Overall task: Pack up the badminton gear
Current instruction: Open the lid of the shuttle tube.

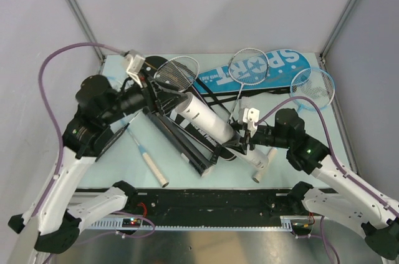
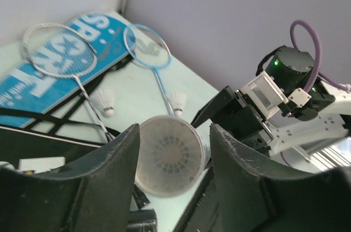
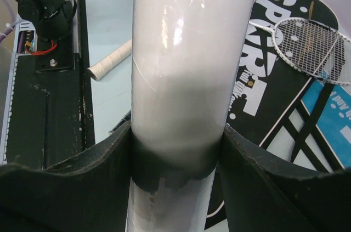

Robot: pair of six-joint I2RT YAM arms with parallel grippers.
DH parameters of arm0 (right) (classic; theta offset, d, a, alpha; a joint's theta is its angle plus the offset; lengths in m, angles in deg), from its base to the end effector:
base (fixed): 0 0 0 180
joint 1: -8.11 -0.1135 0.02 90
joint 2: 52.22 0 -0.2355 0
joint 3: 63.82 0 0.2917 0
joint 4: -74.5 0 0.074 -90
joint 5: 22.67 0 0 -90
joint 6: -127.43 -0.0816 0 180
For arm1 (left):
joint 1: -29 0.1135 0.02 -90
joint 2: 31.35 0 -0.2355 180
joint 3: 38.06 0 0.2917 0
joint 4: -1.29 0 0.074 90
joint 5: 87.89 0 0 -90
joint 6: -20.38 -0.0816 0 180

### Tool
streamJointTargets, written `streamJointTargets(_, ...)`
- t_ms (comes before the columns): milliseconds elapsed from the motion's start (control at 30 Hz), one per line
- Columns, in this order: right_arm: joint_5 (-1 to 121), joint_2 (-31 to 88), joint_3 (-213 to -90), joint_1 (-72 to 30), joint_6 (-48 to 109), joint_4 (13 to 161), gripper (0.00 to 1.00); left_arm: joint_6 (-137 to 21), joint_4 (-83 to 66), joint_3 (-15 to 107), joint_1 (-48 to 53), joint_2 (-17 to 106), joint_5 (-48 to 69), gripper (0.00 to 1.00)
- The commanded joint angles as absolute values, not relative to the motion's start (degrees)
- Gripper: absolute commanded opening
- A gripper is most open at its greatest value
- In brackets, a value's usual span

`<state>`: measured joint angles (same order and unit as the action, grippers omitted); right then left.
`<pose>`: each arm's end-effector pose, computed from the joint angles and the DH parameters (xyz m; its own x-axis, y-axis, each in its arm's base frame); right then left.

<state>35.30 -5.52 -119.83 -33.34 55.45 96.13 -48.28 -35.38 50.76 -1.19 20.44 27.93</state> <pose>0.1859 0.2219 0.3015 0.1417 -0.2248 -0.9641 -0.9525 0.2344 -0.1946 0.2022 -0.1588 0.4751 -0.2967 -0.2064 -0.9324 0.7743 0.5196 -0.3613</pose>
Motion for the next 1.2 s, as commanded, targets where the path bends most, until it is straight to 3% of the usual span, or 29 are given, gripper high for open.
streamJointTargets(0,35.1,-6.5,-120.9,-34.7,58.0,93.7,0.43,-44.2,-36.2,51.3,-0.9,22.9,35.5,0.54)
streamJointTargets(300,37.1,-5.8,-120.9,-35.6,58.7,93.5,0.41,-39.6,-35.9,48.9,-0.9,24.2,41.1,0.22)
streamJointTargets(400,37.5,-5.4,-120.9,-35.6,58.8,94.0,0.41,-38.0,-35.9,48.3,-1.0,24.5,41.4,0.18)
streamJointTargets(467,37.7,-5.2,-120.9,-35.5,59.1,94.5,0.41,-37.6,-35.9,48.1,-1.0,24.6,41.3,0.21)
streamJointTargets(567,38.2,-5.3,-120.9,-35.4,59.2,95.2,0.41,-38.0,-35.9,47.8,-1.0,24.1,40.7,0.36)
streamJointTargets(633,38.3,-5.5,-120.9,-35.2,59.2,95.6,0.41,-38.6,-35.9,47.7,-0.9,23.8,40.7,0.39)
streamJointTargets(1167,39.3,-6.0,-120.9,-34.1,58.5,96.1,0.39,-41.0,-38.6,44.9,-0.9,21.0,37.7,0.44)
